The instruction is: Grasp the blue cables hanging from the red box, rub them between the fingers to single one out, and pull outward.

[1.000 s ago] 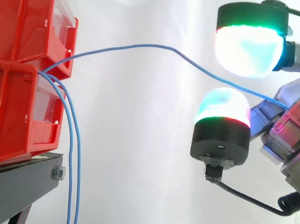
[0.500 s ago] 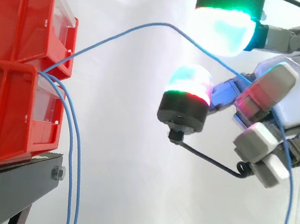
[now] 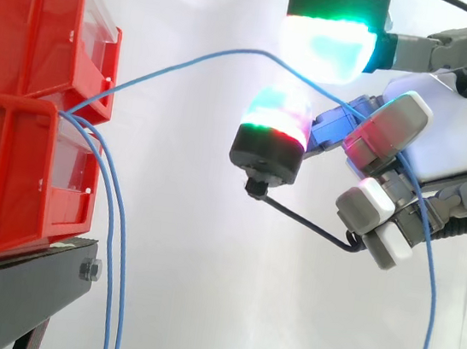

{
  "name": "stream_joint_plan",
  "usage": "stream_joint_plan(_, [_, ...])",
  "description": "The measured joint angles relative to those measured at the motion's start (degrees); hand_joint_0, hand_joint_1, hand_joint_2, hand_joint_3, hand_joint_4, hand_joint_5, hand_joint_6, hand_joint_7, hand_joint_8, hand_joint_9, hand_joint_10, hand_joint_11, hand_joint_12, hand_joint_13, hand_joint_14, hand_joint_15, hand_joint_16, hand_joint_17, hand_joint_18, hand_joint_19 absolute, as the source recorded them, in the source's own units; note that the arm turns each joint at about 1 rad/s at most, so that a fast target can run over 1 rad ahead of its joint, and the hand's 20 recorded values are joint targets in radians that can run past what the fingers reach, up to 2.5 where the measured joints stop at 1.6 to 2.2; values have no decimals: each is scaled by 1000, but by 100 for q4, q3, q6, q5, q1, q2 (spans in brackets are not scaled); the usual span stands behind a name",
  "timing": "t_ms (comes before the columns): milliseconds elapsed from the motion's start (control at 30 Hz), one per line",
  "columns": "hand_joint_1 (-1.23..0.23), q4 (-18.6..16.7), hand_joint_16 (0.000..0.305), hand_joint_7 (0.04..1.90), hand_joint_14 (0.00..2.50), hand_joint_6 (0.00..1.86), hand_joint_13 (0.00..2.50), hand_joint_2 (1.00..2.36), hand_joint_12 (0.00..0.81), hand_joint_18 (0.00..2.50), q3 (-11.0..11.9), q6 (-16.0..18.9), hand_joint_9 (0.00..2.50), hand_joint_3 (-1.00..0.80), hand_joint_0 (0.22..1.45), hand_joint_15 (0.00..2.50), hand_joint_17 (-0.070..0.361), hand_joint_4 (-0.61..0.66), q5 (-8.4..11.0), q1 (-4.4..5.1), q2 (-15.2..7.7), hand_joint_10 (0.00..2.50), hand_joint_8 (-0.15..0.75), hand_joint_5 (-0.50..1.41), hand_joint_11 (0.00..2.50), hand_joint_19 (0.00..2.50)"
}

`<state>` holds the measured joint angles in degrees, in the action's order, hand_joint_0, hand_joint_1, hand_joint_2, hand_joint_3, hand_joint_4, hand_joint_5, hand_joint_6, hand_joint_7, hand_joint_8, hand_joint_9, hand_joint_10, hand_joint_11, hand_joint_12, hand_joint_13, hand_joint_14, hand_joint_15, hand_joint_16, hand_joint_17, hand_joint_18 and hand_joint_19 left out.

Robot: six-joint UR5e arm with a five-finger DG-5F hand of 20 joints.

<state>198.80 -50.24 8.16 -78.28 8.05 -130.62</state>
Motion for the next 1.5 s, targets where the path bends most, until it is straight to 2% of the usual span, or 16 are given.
stream_joint_plan(133, [-690, 20, 62, 915, 18, 910, 1056, 1011, 465, 905, 53, -4, 1330, -91, 598, 602, 140, 96, -10, -4, 1, 13, 371, -164, 950, 507])
stream_joint_plan(300, [-698, 41, 61, 872, 21, 917, 1041, 1010, 459, 891, 88, -2, 1316, -126, 605, 608, 138, 135, -19, -16, 2, 13, 368, -170, 967, 522])
stream_joint_plan(367, [-689, 47, 53, 911, 21, 906, 995, 1013, 422, 806, 92, -2, 1281, -287, 574, 622, 119, 129, -22, -25, 3, 18, 329, -179, 986, 574])
stream_joint_plan(433, [-674, 61, 54, 901, 22, 904, 996, 1008, 425, 810, 92, -4, 1286, -383, 547, 627, 122, 129, -25, -36, 12, 16, 333, -178, 982, 570])
stream_joint_plan(600, [-640, 176, 57, 895, 20, 897, 1006, 1001, 440, 825, 96, -148, 1296, -489, 506, 623, 128, 141, 0, -66, 118, 16, 348, -176, 974, 559])
stream_joint_plan(900, [-640, 257, 54, 910, 22, 890, 993, 1009, 428, 796, 95, -656, 1287, -362, 555, 626, 122, 132, 119, -100, 227, 17, 335, -178, 978, 582])
stream_joint_plan(1267, [-689, 452, 59, 915, 19, 902, 1027, 1014, 453, 855, 93, -820, 1309, -166, 598, 610, 133, 132, 317, -135, 231, 15, 362, -173, 965, 534])
stream_joint_plan(1500, [-744, 466, 59, 870, 21, 914, 991, 1013, 443, 831, 93, -834, 1252, -165, 610, 613, 132, 136, 338, -139, 231, 15, 349, -183, 971, 531])
